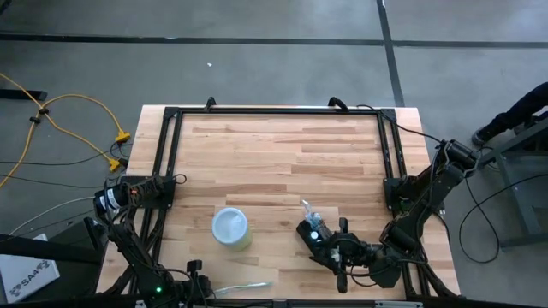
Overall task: Pick & Place toothbrushing station
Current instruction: Put the green toothbrush into the black mesh organizer
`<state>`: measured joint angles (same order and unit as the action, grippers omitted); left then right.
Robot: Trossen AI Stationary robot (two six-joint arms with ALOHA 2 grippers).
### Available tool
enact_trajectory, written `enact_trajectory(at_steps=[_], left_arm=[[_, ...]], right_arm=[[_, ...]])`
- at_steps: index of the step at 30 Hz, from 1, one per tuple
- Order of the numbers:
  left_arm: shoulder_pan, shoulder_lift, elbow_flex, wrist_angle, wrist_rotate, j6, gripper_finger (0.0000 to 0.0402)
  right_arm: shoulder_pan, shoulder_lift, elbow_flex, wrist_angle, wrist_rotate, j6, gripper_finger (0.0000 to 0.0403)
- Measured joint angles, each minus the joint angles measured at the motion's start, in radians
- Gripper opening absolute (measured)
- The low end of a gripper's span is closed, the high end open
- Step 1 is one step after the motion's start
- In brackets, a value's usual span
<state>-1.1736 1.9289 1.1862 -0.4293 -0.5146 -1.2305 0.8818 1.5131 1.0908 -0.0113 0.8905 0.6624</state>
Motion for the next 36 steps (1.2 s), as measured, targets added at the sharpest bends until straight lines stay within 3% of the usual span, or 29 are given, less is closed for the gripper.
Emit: enact_trajectory(at_steps=[4, 13, 27, 36], left_arm=[[0.000, 0.000, 0.000, 0.006, -0.061, 0.033, 0.0001], [0.000, 0.000, 0.000, 0.037, -0.067, 0.053, 0.0003], [0.000, 0.000, 0.000, 0.036, -0.052, 0.065, 0.0121], [0.005, 0.000, 0.000, 0.115, -0.106, 0.183, 0.0132]], right_arm=[[0.000, 0.000, 0.000, 0.000, 0.000, 0.000, 0.0148], [0.000, 0.000, 0.000, 0.000, -0.004, 0.000, 0.0148], [0.000, 0.000, 0.000, 0.000, -0.011, 0.000, 0.0148], [0.000, 0.000, 0.000, 0.000, -0.011, 0.000, 0.0148]])
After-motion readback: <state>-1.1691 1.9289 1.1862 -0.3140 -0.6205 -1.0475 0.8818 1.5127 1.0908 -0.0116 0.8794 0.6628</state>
